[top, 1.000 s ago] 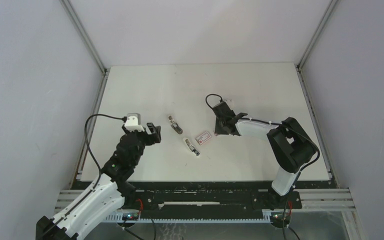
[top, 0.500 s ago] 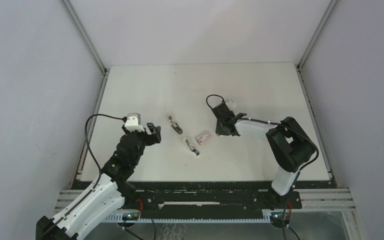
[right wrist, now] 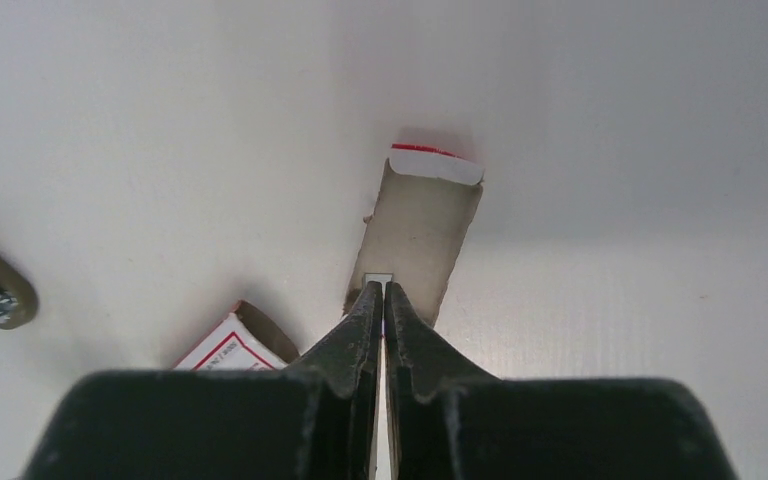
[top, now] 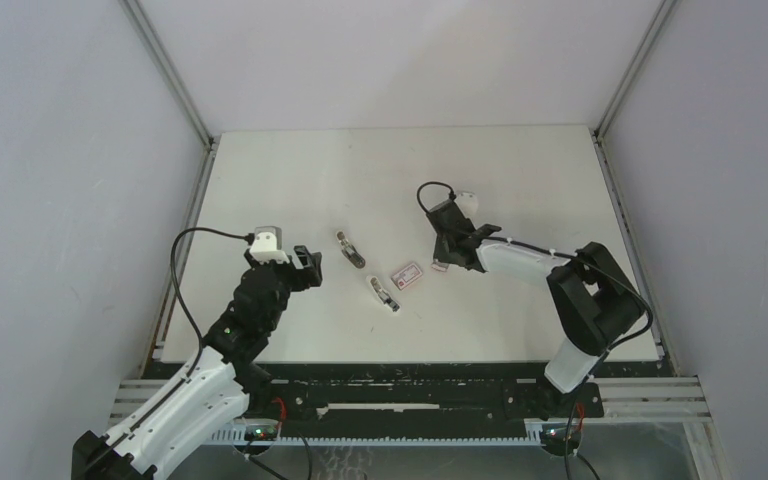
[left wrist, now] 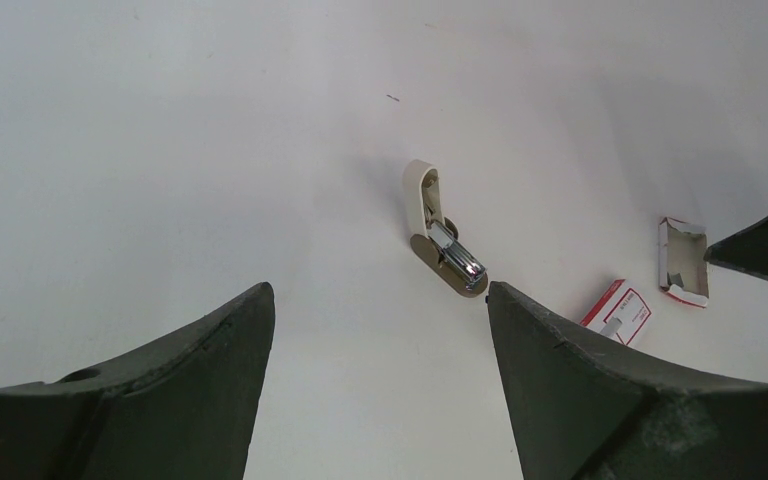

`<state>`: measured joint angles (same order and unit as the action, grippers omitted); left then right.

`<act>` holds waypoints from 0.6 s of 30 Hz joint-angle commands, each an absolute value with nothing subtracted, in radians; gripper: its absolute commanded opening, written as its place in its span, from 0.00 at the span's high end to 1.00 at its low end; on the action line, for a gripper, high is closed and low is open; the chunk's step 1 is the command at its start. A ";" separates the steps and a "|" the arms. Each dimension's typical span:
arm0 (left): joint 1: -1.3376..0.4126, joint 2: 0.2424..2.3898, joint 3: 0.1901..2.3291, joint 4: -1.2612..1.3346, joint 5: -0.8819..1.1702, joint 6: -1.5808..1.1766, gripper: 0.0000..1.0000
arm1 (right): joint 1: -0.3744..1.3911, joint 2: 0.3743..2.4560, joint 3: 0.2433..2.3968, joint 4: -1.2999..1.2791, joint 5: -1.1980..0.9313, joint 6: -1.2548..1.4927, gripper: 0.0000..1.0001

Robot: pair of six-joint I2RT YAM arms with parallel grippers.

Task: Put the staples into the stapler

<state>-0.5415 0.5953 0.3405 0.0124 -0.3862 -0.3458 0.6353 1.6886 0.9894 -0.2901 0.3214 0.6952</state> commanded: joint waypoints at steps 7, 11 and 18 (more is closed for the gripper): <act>-0.545 0.601 0.356 0.038 -0.389 -0.323 0.18 | 0.647 1.589 0.986 -0.292 0.365 0.507 1.00; -0.545 0.604 0.357 0.038 -0.385 -0.324 0.18 | 0.649 1.620 0.986 -0.292 0.307 0.480 0.91; -0.545 0.613 0.357 0.038 -0.388 -0.323 0.18 | 0.656 1.704 1.011 -0.279 0.292 0.486 0.84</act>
